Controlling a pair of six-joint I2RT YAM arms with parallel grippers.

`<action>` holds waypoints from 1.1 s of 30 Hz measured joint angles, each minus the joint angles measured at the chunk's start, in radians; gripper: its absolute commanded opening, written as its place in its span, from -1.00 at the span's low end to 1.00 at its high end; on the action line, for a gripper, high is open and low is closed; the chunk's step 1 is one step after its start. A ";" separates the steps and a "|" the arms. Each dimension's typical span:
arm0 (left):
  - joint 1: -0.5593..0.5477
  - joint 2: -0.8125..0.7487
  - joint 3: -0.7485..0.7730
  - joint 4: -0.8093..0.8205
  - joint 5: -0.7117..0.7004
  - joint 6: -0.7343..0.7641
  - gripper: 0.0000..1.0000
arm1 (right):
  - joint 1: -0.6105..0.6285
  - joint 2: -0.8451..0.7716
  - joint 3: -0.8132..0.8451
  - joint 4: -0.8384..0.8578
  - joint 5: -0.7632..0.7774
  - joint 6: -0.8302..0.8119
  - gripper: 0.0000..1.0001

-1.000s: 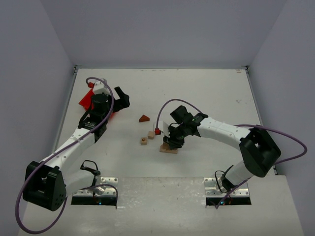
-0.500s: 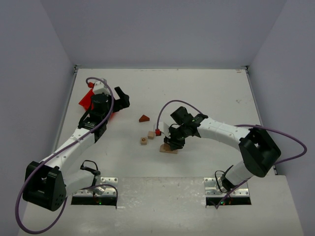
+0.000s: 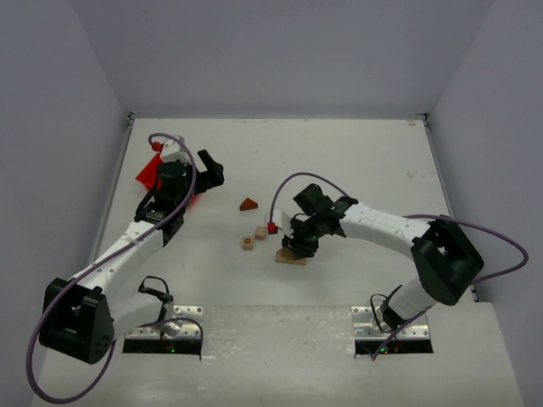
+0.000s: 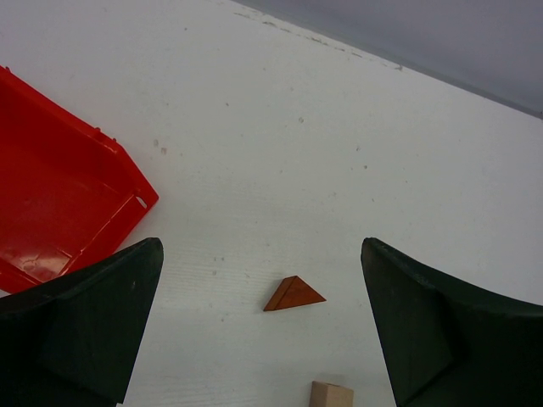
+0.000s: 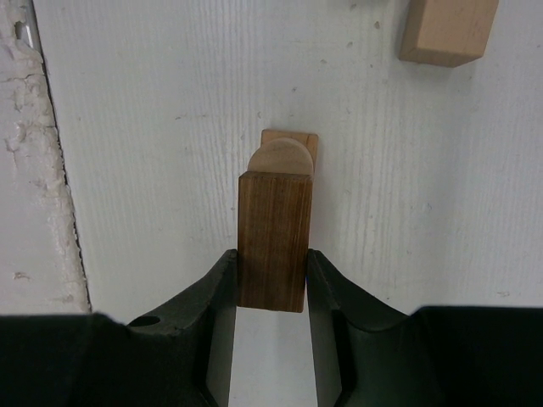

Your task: Build the wood block tower

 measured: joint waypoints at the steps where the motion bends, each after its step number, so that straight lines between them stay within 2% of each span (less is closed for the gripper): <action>1: 0.000 0.000 0.000 0.000 0.001 0.000 1.00 | 0.000 0.000 0.000 0.001 0.000 0.002 -0.28; 11: 0.000 0.000 0.000 0.000 0.012 0.004 1.00 | 0.000 0.001 -0.009 0.012 0.000 0.003 -0.24; 14: 0.000 0.000 0.000 0.000 0.016 0.005 1.00 | 0.000 0.001 -0.010 0.013 -0.001 0.003 -0.13; 23: 0.000 0.000 0.000 0.000 0.034 0.011 1.00 | 0.000 0.001 -0.012 0.016 -0.002 0.005 0.25; 24: 0.000 0.000 0.000 0.000 0.036 0.012 1.00 | 0.000 0.001 -0.012 0.016 -0.003 0.006 0.34; 28: 0.000 0.000 0.000 0.000 0.044 0.016 1.00 | 0.000 0.001 -0.012 0.018 -0.002 0.009 0.92; 33: 0.000 0.000 0.000 0.000 0.055 0.019 1.00 | 0.000 0.000 -0.012 0.019 -0.002 0.014 0.97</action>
